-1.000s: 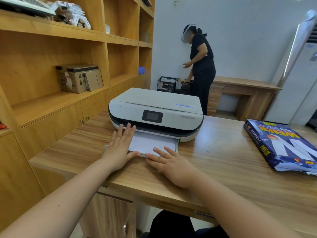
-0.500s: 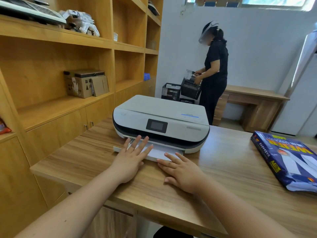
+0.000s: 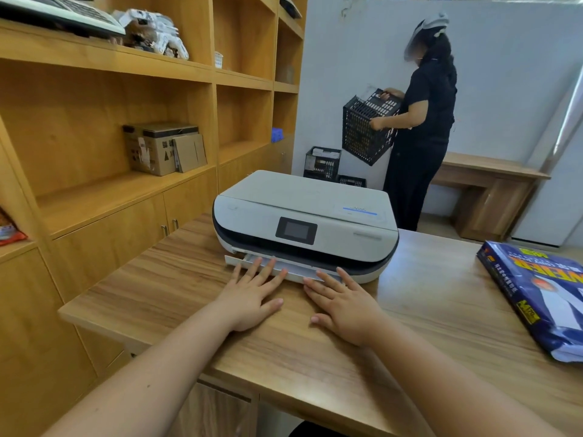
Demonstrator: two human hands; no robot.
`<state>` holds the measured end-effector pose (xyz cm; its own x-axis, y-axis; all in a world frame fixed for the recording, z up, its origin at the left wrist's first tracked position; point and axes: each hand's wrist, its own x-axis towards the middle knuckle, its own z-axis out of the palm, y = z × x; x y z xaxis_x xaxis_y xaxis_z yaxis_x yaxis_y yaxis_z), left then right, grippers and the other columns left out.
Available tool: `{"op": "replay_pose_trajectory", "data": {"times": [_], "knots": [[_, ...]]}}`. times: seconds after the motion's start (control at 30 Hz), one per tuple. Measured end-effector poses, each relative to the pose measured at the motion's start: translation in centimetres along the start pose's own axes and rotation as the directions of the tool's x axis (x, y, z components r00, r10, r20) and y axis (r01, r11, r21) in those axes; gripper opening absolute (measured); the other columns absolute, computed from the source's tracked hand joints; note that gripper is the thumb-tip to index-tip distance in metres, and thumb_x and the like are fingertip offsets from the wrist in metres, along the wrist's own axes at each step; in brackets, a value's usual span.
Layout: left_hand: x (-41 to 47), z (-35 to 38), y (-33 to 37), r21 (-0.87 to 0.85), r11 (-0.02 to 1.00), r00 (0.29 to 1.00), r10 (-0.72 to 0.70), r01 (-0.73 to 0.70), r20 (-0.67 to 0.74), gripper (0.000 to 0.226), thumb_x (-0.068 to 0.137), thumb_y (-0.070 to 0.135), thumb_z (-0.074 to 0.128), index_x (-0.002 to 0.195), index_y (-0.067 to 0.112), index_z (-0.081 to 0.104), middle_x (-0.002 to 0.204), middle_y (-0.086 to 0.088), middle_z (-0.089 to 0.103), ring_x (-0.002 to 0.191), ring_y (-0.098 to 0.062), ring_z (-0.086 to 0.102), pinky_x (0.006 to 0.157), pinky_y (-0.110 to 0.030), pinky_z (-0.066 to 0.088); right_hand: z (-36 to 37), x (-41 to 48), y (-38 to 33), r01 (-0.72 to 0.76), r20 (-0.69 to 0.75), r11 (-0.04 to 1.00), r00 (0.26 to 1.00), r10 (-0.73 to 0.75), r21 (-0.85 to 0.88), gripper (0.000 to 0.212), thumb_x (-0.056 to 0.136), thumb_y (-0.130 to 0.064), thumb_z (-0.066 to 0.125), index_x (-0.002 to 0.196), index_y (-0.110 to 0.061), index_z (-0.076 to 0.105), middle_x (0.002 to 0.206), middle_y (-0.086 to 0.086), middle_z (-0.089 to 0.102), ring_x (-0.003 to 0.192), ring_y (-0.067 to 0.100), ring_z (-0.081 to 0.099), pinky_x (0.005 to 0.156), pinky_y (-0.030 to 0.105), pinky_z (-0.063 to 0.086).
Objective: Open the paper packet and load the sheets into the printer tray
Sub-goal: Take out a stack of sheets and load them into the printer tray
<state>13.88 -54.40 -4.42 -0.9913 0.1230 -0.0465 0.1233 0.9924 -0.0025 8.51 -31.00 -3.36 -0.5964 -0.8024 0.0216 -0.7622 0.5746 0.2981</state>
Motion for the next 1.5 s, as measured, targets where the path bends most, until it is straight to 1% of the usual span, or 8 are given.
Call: {"op": "replay_pose_trajectory", "data": {"times": [0.27, 0.4, 0.53, 0.6, 0.8, 0.87, 1.07, 1.5], "knots": [[2.2, 0.2, 0.4, -0.01, 0.999, 0.999, -0.032, 0.032, 0.004, 0.069, 0.093, 0.064, 0.015, 0.147, 0.039, -0.02, 0.15, 0.003, -0.039, 0.139, -0.022, -0.034, 0.115, -0.054, -0.012, 0.8, 1.2, 0.8, -0.075, -0.019, 0.991, 0.997, 0.073, -0.115, 0.098, 0.068, -0.068, -0.029, 0.152, -0.024, -0.005, 0.159, -0.014, -0.004, 0.135, 0.011, -0.028, 0.108, 0.048, -0.025], [3.0, 0.0, 0.8, 0.11, 0.994, 0.999, -0.009, 0.014, -0.048, 0.073, 0.093, 0.066, 0.011, 0.149, 0.03, -0.019, 0.149, 0.0, -0.04, 0.137, -0.023, -0.037, 0.114, -0.055, -0.013, 1.8, 1.7, 2.5, -0.045, -0.027, 0.991, 0.999, 0.042, -0.129, 0.092, 0.067, -0.066, -0.038, 0.144, -0.026, -0.009, 0.16, -0.012, 0.004, 0.139, 0.015, -0.024, 0.109, 0.048, -0.024], [3.4, 0.2, 0.5, 0.095, 0.995, 1.0, -0.007, 0.009, -0.018, 0.086, 0.076, 0.077, -0.006, 0.147, 0.032, -0.022, 0.15, 0.002, -0.039, 0.137, -0.022, -0.037, 0.113, -0.055, -0.015, 2.0, 1.7, 3.4, -0.076, 0.005, 0.991, 0.997, 0.077, -0.109, 0.071, 0.093, -0.062, -0.006, 0.142, -0.024, 0.029, 0.146, -0.012, 0.044, 0.141, 0.019, 0.016, 0.114, 0.049, 0.0], [3.4, 0.5, 0.3, 0.064, 0.998, 1.0, -0.01, 0.01, -0.004, 0.08, 0.082, 0.075, 0.001, 0.147, 0.033, -0.023, 0.15, 0.003, -0.038, 0.137, -0.021, -0.036, 0.113, -0.054, -0.015, 2.2, 1.7, 3.5, -0.095, 0.002, 0.991, 0.995, 0.096, -0.093, 0.068, 0.096, -0.06, 0.003, 0.14, -0.023, 0.04, 0.142, -0.012, 0.05, 0.14, 0.019, 0.023, 0.113, 0.051, 0.007], [3.7, 0.8, 0.0, -0.009, 1.0, 1.0, 0.008, -0.008, 0.003, 0.086, 0.071, 0.078, -0.006, 0.145, 0.037, -0.026, 0.15, 0.004, -0.039, 0.138, -0.02, -0.035, 0.114, -0.052, -0.015, 2.4, 1.6, 3.3, -0.123, -0.033, 0.988, 0.992, 0.121, -0.089, 0.062, 0.097, -0.061, 0.007, 0.14, -0.026, 0.034, 0.14, -0.012, 0.052, 0.14, 0.02, 0.025, 0.113, 0.054, 0.011], [3.8, 0.9, 0.0, -0.013, 1.0, 1.0, 0.01, -0.01, -0.001, 0.088, 0.068, 0.078, -0.008, 0.145, 0.038, -0.026, 0.15, 0.004, -0.039, 0.138, -0.02, -0.035, 0.114, -0.053, -0.014, 2.3, 1.5, 3.1, -0.133, -0.025, 0.986, 0.991, 0.131, -0.097, 0.063, 0.096, -0.062, 0.005, 0.142, -0.028, 0.03, 0.142, -0.013, 0.049, 0.142, 0.022, 0.02, 0.114, 0.054, 0.007], [3.9, 1.0, 0.0, -0.021, 1.0, 1.0, 0.013, -0.013, -0.003, 0.089, 0.066, 0.08, -0.01, 0.144, 0.039, -0.026, 0.149, 0.002, -0.041, 0.137, -0.02, -0.037, 0.114, -0.053, -0.015, 1.7, 1.4, 2.9, -0.111, -0.01, 0.986, 0.994, 0.111, -0.122, 0.068, 0.081, -0.064, -0.017, 0.142, -0.035, -0.014, 0.159, -0.019, 0.002, 0.141, 0.019, -0.026, 0.112, 0.053, -0.02], [3.7, 0.6, 0.3, -0.036, 0.999, 1.0, -0.02, 0.02, 0.014, 0.087, 0.065, 0.081, -0.008, 0.14, 0.043, -0.027, 0.147, 0.004, -0.045, 0.136, -0.018, -0.037, 0.112, -0.058, -0.015, 1.8, 1.3, 3.0, -0.122, -0.044, 0.99, 0.992, 0.12, -0.068, 0.068, 0.084, -0.064, -0.014, 0.145, -0.035, -0.002, 0.157, -0.018, 0.016, 0.142, 0.021, -0.02, 0.112, 0.052, -0.02]]}}
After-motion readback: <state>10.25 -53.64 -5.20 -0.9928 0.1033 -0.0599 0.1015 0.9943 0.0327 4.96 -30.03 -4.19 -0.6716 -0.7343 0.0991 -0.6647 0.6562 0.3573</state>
